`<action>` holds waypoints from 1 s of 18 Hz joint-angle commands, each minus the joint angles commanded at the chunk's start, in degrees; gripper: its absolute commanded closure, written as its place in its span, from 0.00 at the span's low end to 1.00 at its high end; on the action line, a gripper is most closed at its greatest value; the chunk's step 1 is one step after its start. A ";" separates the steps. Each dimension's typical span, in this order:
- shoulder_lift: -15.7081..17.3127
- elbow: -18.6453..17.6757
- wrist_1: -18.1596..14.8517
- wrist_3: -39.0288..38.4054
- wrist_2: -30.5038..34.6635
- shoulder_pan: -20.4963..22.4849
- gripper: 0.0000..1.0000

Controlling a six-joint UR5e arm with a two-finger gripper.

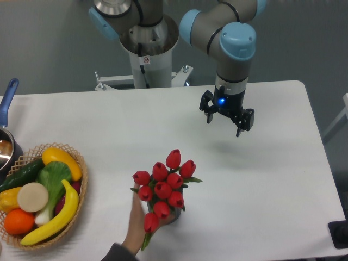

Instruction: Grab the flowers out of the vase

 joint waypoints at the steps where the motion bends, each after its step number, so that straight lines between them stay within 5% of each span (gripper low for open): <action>1: 0.00 -0.26 0.18 0.09 -0.09 0.00 0.00; 6: -0.26 -0.53 1.49 0.44 -1.92 -0.09 0.00; 13: -3.16 -0.53 7.29 0.00 -18.96 1.23 0.00; 18: -7.20 2.98 7.38 -1.84 -31.26 1.14 0.00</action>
